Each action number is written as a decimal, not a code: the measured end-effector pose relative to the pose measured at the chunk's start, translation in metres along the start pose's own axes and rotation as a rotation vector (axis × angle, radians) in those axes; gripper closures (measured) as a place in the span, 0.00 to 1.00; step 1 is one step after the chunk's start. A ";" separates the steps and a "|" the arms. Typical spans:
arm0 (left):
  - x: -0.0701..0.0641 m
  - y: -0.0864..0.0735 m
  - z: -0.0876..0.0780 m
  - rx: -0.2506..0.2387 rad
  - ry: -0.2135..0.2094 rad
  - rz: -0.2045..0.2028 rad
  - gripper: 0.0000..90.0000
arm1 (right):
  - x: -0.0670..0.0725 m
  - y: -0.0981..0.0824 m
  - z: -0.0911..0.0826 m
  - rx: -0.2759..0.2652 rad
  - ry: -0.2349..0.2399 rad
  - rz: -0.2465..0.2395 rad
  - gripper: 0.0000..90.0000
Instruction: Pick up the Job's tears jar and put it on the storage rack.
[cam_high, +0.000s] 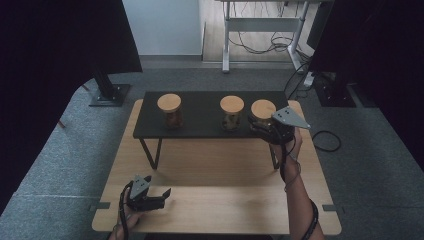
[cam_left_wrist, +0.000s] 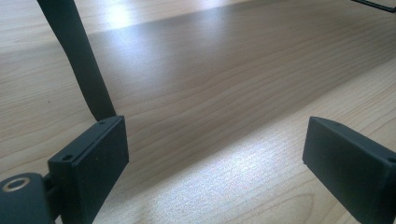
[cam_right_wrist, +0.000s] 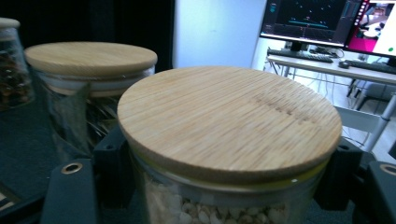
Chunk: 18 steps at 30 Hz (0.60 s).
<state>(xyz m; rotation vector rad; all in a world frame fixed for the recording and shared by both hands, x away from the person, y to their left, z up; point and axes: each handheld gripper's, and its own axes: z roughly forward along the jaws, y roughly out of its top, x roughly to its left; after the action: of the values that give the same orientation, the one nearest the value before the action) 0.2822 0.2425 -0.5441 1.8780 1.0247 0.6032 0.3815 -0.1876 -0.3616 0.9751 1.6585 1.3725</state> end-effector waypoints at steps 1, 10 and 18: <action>0.000 0.000 0.000 0.000 0.000 0.000 0.07 | 0.000 -0.001 0.001 0.002 -0.008 0.003 0.27; 0.000 0.000 0.000 0.001 0.001 0.002 0.07 | -0.002 0.000 0.005 0.017 -0.045 0.016 0.25; 0.000 0.000 0.000 0.001 0.002 0.002 0.07 | -0.002 -0.001 0.005 0.015 -0.050 0.019 0.25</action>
<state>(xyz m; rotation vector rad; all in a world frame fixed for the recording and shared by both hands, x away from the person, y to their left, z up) 0.2817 0.2425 -0.5440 1.8804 1.0246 0.6063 0.3866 -0.1874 -0.3632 1.0283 1.6277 1.3393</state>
